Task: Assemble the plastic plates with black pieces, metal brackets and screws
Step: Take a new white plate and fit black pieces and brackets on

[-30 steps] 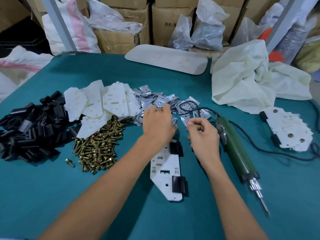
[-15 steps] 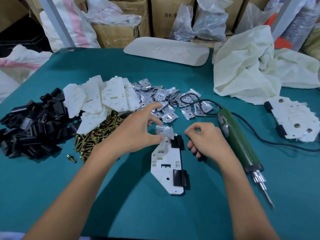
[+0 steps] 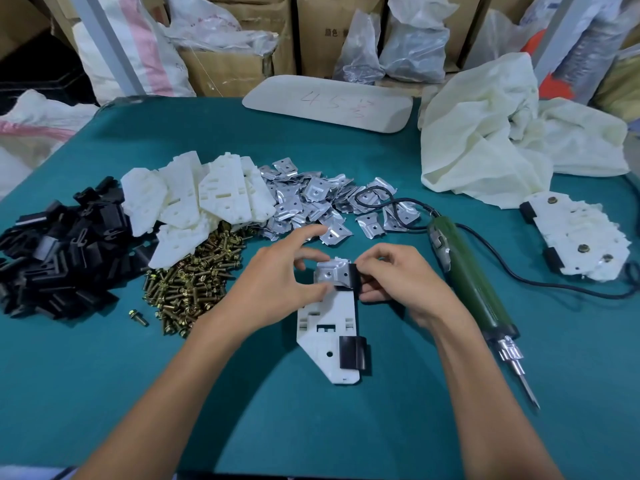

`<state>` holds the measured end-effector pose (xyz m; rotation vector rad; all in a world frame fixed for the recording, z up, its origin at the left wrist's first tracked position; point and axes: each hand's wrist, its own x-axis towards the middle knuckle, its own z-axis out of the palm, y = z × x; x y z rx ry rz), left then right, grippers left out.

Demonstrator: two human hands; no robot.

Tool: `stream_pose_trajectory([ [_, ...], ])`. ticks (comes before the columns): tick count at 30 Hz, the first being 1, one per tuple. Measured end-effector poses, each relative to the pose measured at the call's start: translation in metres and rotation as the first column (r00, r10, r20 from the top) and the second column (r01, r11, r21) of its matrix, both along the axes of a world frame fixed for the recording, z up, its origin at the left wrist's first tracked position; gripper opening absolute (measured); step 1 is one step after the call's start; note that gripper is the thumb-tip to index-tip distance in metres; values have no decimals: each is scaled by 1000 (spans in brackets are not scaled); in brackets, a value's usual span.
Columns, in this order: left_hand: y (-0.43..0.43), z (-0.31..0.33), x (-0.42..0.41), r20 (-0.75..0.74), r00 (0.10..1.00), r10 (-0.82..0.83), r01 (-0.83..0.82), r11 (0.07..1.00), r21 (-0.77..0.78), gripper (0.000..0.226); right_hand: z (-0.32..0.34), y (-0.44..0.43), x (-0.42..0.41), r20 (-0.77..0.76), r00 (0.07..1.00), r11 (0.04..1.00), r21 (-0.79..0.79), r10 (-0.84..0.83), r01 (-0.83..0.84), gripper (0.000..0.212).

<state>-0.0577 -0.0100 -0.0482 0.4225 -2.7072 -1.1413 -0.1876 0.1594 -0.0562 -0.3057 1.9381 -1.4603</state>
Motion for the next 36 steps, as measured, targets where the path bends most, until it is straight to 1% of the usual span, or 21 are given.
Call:
stream_pose_trajectory([
  [4, 0, 0, 2, -19, 1000, 1, 0, 1000, 26, 77, 1, -2, 4, 72, 997, 996, -84, 20, -14, 7],
  [6, 0, -1, 4, -35, 999, -4, 5, 999, 41, 76, 1, -4, 7, 86, 996, 993, -114, 21, -11, 15],
  [8, 0, -4, 5, -72, 997, 4, 2, 997, 76, 73, 2, -7, 9, 89, 996, 990, -143, 1, 12, 19],
  [9, 1, -7, 6, -98, 995, 19, -7, 993, 119, 72, 2, -7, 9, 90, 996, 987, -160, -13, 27, 19],
  [11, 4, -13, 7, -110, 991, 73, -38, 955, 294, 66, 4, -8, 8, 98, 994, 975, -212, -45, 65, 19],
  [13, 7, -18, 8, -79, 991, 105, -51, 859, 509, 51, 5, -7, 7, 109, 992, 955, -278, -71, 99, 18],
  [14, 9, -20, 8, -66, 992, 110, -54, 825, 563, 42, 6, -7, 7, 113, 990, 946, -304, -79, 111, 18],
  [15, 11, -21, 8, -56, 992, 114, -62, 818, 572, 35, 6, -7, 7, 116, 990, 939, -324, -84, 118, 18],
  [16, 12, -21, 8, -55, 992, 117, -65, 822, 566, 35, 6, -7, 7, 119, 989, 933, -340, -85, 121, 18],
  [17, 13, -22, 8, -63, 990, 127, -69, 820, 568, 38, 6, -7, 7, 121, 989, 929, -349, -81, 119, 18],
  [19, 13, -22, 8, -86, 984, 153, -68, 785, 616, 43, 5, -8, 7, 122, 991, 929, -357, -61, 101, 17],
  [20, 12, -21, 8, -98, 983, 158, -59, 765, 641, 48, 5, -8, 8, 122, 991, 929, -359, -51, 92, 17],
  [22, 10, -22, 8, -120, 981, 153, -33, 739, 673, 70, 5, -8, 9, 121, 992, 927, -365, -44, 85, 17],
  [23, 10, -23, 8, -135, 980, 149, -17, 731, 682, 73, 4, -9, 10, 119, 992, 927, -365, -45, 86, 17],
  [24, 10, -25, 8, -149, 976, 159, -14, 726, 688, 67, 4, -9, 10, 115, 992, 928, -364, -45, 84, 17],
  [27, 11, -25, 6, -146, 970, 193, -32, 702, 712, 38, 5, -9, 10, 105, 994, 930, -360, -35, 71, 17],
  [30, 7, -28, 8, -141, 974, 178, -14, 669, 744, 23, 5, -8, 10, 114, 993, 931, -357, -35, 74, 18],
  [32, 6, -27, 9, -139, 976, 167, -4, 653, 757, 22, 5, -8, 9, 119, 992, 930, -359, -34, 75, 18],
  [36, 7, -26, 9, -127, 975, 183, -23, 652, 758, 28, 3, -7, 7, 115, 993, 927, -370, -13, 56, 19],
])
